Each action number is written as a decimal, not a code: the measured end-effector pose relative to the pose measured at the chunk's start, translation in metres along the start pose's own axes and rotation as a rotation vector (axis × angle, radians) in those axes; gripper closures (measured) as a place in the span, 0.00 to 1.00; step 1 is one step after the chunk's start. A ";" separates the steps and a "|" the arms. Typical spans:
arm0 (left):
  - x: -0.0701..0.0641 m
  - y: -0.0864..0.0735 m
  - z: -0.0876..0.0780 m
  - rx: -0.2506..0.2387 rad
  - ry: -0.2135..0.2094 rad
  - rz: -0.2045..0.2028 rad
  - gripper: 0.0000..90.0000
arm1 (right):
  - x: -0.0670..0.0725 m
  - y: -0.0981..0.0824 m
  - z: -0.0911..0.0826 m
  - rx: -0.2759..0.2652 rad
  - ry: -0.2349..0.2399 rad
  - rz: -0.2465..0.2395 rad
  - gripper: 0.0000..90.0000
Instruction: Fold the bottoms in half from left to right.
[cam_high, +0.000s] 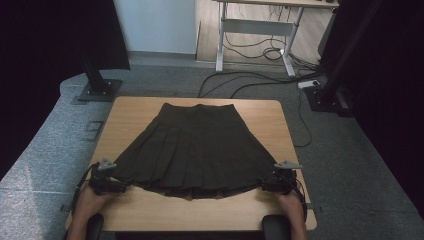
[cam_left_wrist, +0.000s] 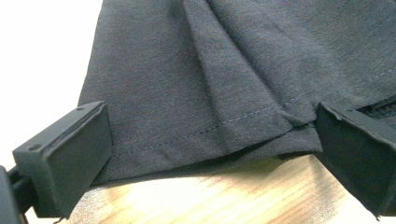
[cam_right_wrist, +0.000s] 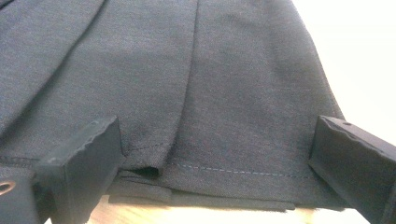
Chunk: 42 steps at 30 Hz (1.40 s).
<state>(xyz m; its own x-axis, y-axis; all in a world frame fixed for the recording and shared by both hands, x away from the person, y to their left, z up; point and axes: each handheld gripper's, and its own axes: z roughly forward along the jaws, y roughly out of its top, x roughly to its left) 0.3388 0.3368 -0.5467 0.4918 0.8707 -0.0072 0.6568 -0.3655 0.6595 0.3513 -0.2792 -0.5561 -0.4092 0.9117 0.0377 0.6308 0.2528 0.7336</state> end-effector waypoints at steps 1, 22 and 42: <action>0.000 0.000 0.000 0.000 0.000 0.000 0.00 | 0.000 0.000 0.000 0.001 0.000 -0.001 0.02; -0.008 0.020 -0.012 -0.034 -0.059 0.057 0.00 | 0.003 0.004 -0.003 0.024 0.000 0.013 0.00; 0.029 0.100 0.043 -0.007 -0.010 0.027 0.00 | 0.072 0.059 -0.004 0.040 0.113 -0.056 0.03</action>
<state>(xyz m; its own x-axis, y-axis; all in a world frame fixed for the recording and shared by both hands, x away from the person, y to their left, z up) 0.4434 0.3115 -0.5133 0.5153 0.8570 0.0033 0.6390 -0.3868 0.6649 0.3568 -0.1999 -0.5077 -0.5147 0.8540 0.0756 0.6300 0.3169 0.7090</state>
